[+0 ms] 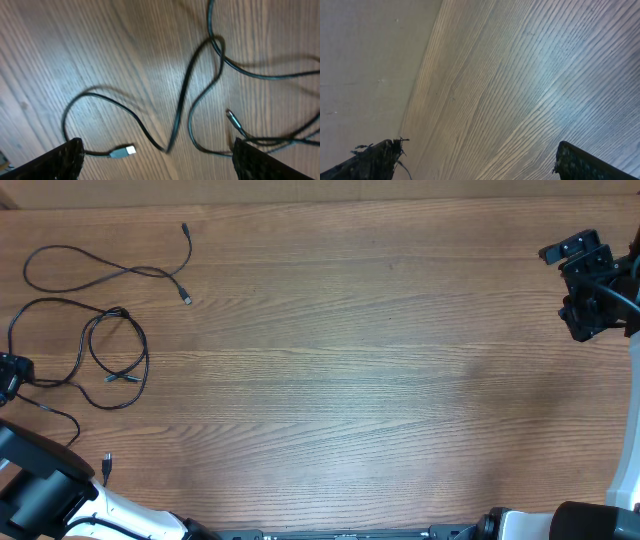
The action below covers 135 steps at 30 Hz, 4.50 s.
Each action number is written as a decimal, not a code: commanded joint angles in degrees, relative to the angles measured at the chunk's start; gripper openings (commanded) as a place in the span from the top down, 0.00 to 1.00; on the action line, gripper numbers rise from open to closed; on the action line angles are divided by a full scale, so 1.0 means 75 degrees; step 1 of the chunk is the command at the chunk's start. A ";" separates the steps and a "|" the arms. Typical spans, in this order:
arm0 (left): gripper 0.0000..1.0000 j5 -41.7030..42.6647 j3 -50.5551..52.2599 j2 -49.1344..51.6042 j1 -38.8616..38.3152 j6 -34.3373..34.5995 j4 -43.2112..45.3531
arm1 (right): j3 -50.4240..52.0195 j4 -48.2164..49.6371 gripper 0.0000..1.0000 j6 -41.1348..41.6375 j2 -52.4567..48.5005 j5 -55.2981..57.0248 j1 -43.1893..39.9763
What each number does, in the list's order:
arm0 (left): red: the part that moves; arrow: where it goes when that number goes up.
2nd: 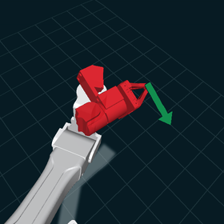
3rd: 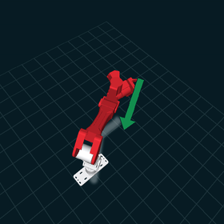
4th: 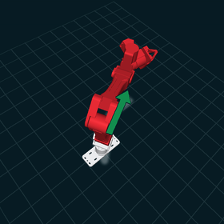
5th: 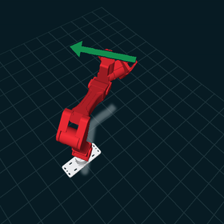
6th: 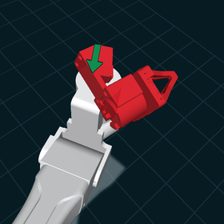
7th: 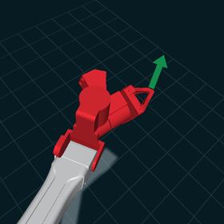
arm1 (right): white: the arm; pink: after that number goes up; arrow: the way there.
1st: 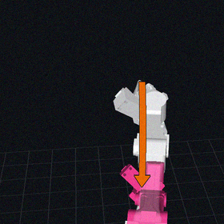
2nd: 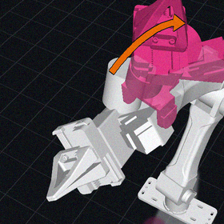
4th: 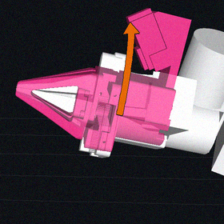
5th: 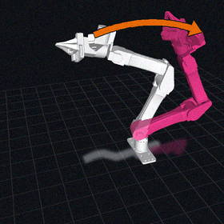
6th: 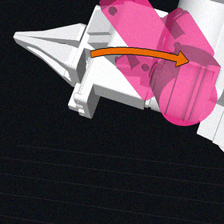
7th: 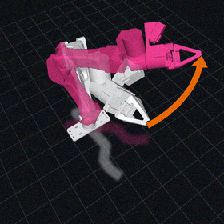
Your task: Untangle cables
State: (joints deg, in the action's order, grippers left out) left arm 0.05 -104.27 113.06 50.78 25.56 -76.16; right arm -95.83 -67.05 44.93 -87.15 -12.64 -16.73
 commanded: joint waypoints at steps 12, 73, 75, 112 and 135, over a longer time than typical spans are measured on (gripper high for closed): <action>0.05 0.0233 0.0052 0.0519 -0.0172 -0.0653 0.0047 | -0.0117 0.0006 0.00 -0.0061 0.0131 0.0079 0.0000; 0.05 0.2978 -0.1906 -0.0061 0.0361 -0.0682 0.0393 | -0.0117 -0.0154 0.00 -0.0061 0.0119 0.0082 0.0087; 0.07 0.4229 -0.1903 -0.0061 0.0119 -0.1233 0.0393 | -0.0117 -0.0152 0.00 -0.0058 0.0117 0.0079 0.0087; 0.32 -0.1256 0.3188 -0.0012 -0.4150 -0.2978 0.5106 | -0.0117 -0.0119 0.00 -0.0233 0.0032 -0.0064 0.0137; 0.40 -0.0807 0.3273 0.0618 -0.3672 -0.3471 0.6018 | -0.0117 -0.0152 0.00 -0.0204 0.0032 -0.0271 0.0137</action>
State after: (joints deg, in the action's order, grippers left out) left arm -3.16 -80.16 117.03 23.29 -0.21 -31.27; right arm -95.81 -68.20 43.68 -87.15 -14.35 -15.97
